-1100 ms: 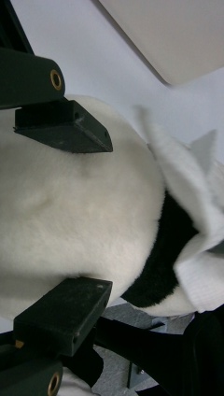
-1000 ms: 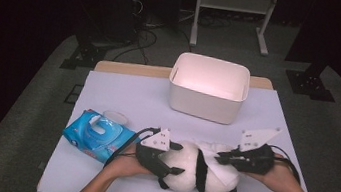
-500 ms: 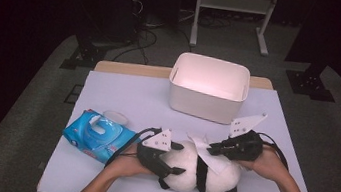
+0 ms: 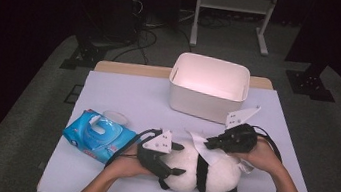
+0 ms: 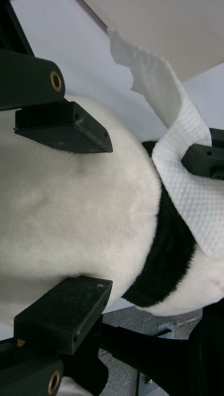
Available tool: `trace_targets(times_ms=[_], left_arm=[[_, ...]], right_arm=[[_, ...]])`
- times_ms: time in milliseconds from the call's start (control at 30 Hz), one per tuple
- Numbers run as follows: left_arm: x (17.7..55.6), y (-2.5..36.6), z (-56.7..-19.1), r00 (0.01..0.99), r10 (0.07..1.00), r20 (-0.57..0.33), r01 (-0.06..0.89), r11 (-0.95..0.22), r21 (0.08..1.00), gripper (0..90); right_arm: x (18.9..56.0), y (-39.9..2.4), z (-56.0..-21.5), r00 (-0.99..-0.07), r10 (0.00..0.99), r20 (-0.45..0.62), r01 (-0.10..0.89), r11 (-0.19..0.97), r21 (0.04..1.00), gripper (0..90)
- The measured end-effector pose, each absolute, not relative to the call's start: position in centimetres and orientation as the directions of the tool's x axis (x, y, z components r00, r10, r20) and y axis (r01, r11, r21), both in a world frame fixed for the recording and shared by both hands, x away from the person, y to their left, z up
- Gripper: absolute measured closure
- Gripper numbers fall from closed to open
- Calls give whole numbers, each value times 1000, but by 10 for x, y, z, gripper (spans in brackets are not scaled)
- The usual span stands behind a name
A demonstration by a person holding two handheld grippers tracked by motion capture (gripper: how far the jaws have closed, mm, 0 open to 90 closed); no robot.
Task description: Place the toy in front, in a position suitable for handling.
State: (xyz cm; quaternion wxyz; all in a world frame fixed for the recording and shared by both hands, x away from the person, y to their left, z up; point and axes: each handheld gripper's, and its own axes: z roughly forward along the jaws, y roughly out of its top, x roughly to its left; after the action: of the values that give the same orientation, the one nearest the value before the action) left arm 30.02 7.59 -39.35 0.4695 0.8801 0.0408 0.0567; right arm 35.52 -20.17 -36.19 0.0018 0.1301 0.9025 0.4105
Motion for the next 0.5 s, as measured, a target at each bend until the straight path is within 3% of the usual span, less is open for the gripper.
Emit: trace_targets(times_ms=[300, 500], left_arm=[[299, 76, -394, 990, 126, 60, 21, -558, 829, 278], [299, 75, -394, 990, 129, 58, 23, -555, 832, 277]], right_arm=[[334, -277, -365, -921, 370, 126, 315, 512, 799, 842], [309, -300, -376, -914, 377, 152, 329, 467, 821, 842]])
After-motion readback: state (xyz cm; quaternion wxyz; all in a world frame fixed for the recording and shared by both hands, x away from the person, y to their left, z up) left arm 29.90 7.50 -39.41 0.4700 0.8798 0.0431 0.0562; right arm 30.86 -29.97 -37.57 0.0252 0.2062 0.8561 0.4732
